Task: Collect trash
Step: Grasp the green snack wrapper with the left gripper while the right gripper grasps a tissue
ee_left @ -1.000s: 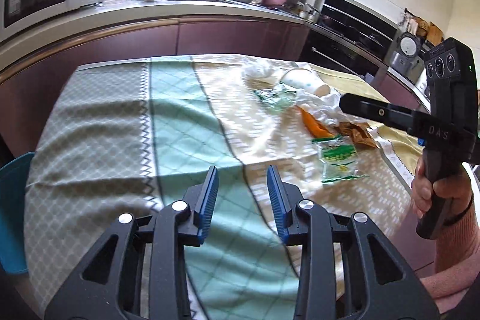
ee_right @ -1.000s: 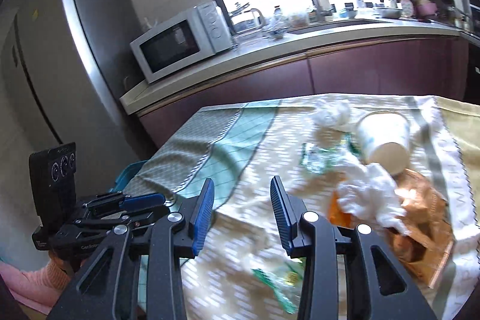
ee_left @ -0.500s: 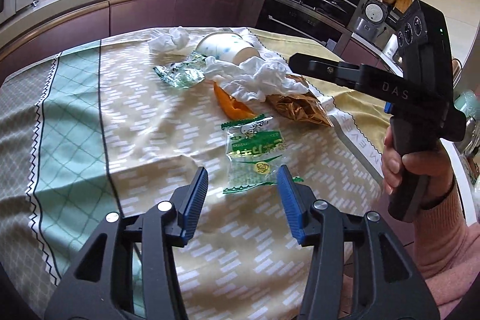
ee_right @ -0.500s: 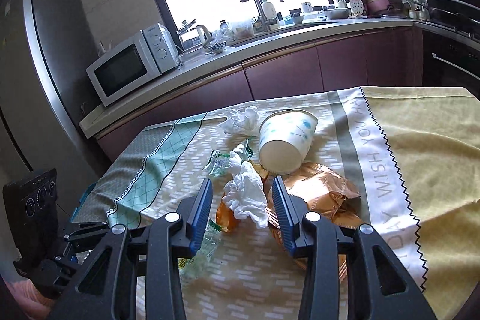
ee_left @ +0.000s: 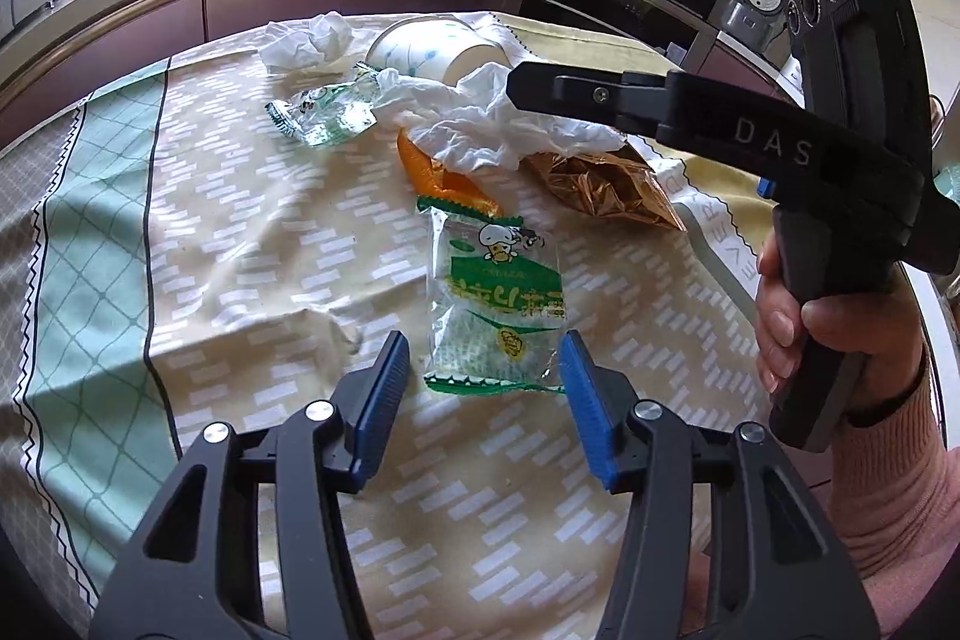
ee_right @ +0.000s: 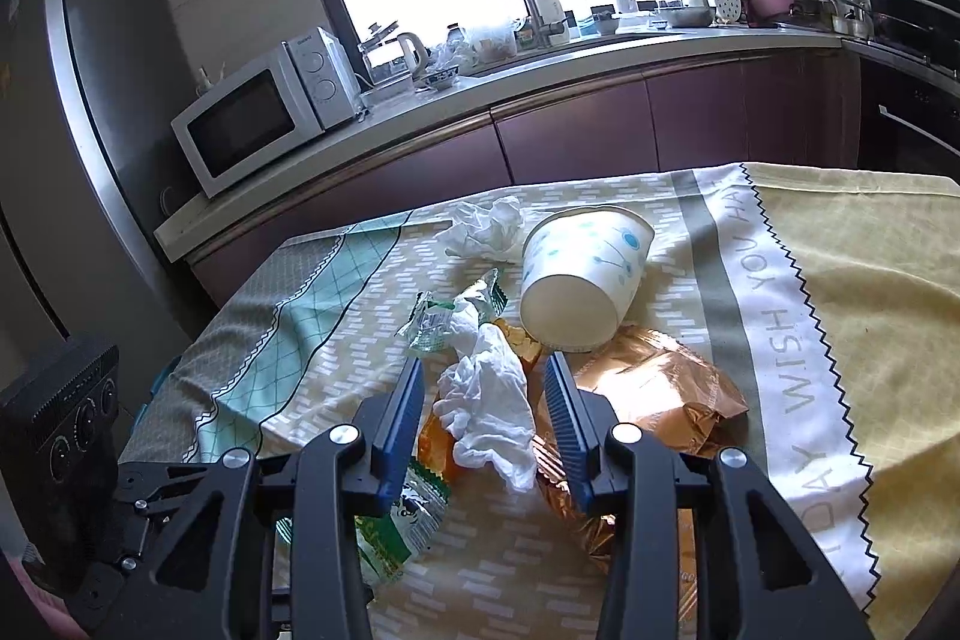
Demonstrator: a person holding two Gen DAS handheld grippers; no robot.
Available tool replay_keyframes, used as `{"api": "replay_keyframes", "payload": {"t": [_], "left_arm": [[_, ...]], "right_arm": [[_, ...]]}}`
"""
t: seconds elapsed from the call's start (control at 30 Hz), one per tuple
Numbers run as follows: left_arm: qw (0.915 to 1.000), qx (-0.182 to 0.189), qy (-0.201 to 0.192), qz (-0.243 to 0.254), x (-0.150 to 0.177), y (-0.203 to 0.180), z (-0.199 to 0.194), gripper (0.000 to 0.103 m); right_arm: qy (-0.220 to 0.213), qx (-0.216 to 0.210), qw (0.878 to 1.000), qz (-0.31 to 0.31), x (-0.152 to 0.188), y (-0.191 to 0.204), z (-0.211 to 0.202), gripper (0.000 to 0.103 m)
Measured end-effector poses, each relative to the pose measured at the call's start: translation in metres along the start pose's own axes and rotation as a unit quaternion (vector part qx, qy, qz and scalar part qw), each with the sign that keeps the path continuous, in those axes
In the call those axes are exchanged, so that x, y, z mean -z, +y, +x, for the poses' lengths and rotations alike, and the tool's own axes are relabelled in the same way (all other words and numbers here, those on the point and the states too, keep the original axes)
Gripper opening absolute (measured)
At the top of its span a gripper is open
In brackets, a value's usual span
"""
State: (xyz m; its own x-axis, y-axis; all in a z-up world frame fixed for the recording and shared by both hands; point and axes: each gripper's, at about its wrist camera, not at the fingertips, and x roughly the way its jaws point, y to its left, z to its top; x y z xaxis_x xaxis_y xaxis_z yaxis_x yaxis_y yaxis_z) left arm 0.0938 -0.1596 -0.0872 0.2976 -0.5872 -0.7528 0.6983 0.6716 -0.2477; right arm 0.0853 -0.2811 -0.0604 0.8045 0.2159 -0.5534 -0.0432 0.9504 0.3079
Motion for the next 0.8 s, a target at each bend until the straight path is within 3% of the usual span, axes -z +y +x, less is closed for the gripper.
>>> {"api": "replay_keyframes", "payload": {"t": [0.27,0.57,0.8], "left_arm": [[0.9993,0.024,0.002,-0.028,0.0,0.012,-0.004,0.023],[0.9984,0.03,-0.026,-0.04,0.003,0.017,-0.025,0.015],[0.9964,0.036,-0.053,-0.057,0.008,0.032,-0.05,0.012]], "right_arm": [[0.013,0.003,1.0,0.012,0.006,-0.005,0.005,0.038],[0.003,0.0,1.0,0.013,0.006,-0.005,-0.001,0.013],[-0.013,-0.016,1.0,0.01,0.002,0.003,-0.016,0.012]]}}
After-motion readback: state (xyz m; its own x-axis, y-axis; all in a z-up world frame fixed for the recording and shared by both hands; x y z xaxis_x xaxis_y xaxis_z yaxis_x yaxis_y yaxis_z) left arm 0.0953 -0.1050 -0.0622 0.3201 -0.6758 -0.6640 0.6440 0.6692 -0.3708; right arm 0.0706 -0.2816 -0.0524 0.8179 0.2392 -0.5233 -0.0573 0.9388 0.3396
